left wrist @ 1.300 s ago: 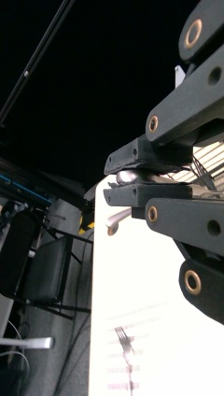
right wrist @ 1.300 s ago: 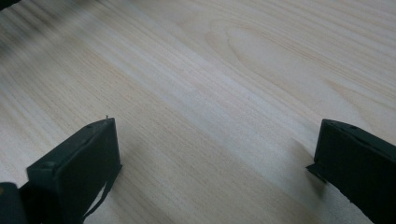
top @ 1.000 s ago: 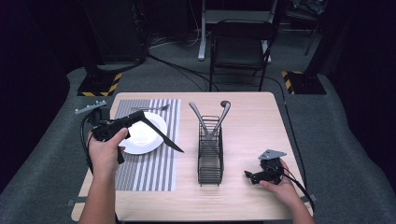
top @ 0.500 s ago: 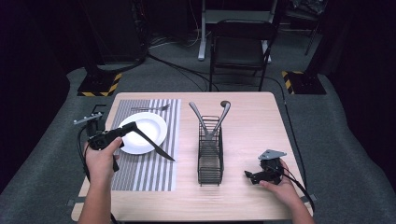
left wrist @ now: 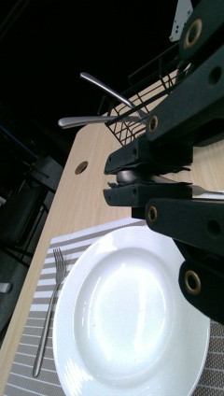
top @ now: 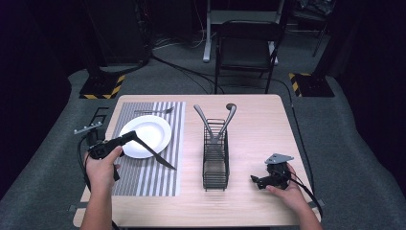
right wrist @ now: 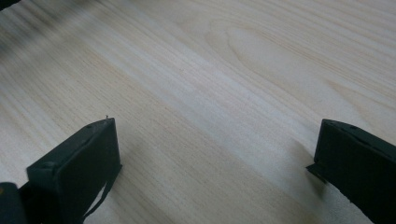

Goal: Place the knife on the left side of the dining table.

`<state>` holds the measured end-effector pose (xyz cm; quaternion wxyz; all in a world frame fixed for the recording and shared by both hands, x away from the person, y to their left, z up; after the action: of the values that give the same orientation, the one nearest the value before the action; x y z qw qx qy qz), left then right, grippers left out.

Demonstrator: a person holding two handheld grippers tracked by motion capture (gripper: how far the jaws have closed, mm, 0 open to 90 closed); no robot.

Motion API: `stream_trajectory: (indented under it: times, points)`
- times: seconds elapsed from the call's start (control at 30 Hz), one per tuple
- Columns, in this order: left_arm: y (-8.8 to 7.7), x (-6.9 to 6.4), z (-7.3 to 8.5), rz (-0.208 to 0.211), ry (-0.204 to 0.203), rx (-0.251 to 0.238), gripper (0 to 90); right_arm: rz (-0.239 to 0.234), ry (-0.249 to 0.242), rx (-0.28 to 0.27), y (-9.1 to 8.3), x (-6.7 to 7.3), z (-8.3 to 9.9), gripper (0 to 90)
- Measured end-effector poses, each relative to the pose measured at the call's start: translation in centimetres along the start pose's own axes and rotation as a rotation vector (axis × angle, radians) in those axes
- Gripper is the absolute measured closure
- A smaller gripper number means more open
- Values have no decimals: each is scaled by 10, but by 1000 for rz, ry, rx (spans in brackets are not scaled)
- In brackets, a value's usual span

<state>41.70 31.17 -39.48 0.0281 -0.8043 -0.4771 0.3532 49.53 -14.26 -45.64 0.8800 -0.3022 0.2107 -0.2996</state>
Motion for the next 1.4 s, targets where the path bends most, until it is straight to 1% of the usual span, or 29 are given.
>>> stream_trajectory:
  times: [0.2,0.37,0.43,0.53,0.7,0.9,1.03,1.17,1.27,1.4]
  points:
    - [1,5,3,-4,-13,0,835,0,0,0,0,0,0,0]
    - [2,9,6,-13,-7,4,835,0,0,0,0,0,0,0]
    - [1,11,8,-11,-15,-5,835,1,0,0,0,0,0,0]
    - [-2,16,9,-14,-19,-1,835,1,0,0,0,0,0,0]
    - [-5,22,12,-6,-29,0,832,1,0,0,0,0,0,0]
    - [-8,29,15,-35,-25,8,819,1,0,0,0,0,0,0]
    - [-10,33,17,-45,-29,4,814,1,0,0,0,0,0,0]
    - [-12,38,20,-65,-43,6,805,1,0,0,0,0,0,0]
    - [-14,43,24,-77,-59,-7,799,1,0,0,0,0,0,0]
    - [-16,50,28,-88,-90,-16,792,1,0,0,0,0,0,0]
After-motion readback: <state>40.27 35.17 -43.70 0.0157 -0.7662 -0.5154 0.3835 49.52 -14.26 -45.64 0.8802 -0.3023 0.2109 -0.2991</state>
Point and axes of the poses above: each handheld gripper's, and its own axes: y roughly forward along the jaws, z roughly out of its underside, x roughly to its left, the point moved 4 cm from there along y, roughly forward along the jaws, and after that the axes turned 1 degree about y, right-handed, at the moved point
